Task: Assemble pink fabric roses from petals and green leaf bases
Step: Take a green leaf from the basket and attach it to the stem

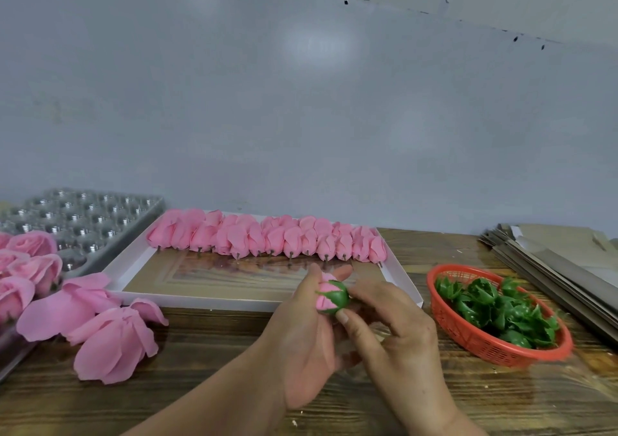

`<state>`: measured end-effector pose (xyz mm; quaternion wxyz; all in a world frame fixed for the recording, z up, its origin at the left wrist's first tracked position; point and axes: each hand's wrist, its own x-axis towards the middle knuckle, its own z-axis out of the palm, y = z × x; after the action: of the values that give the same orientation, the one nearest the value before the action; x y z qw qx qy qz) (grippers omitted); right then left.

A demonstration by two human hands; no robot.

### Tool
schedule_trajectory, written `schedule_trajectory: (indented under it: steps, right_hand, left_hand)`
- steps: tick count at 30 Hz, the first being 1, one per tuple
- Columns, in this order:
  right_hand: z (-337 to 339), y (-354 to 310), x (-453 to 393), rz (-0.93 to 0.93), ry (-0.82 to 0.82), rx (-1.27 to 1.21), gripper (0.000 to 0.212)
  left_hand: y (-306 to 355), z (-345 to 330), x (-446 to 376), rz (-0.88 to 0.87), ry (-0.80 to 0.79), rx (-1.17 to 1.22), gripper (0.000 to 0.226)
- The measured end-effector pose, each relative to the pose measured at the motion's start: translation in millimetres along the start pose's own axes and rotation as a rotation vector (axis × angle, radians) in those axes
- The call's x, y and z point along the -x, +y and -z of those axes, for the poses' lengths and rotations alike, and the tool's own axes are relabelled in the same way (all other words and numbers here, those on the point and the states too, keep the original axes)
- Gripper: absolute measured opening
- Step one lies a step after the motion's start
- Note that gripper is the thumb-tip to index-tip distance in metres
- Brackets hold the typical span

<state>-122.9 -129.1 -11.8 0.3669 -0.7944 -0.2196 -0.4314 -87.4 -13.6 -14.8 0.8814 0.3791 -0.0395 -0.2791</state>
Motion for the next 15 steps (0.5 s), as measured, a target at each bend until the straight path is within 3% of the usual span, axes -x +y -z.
schedule_trajectory:
  steps: [9,15]
  right_hand:
    - [-6.8,6.0,7.2,0.199,-0.032,0.233,0.029]
    - [-3.7,3.6,6.0,0.196,-0.121,0.245,0.026]
  left_hand:
    - [0.0,3.5,3.1,0.157,-0.003,0.090,0.063]
    - [2.0,3.3,4.4,0.187,0.038,0.006,0.059]
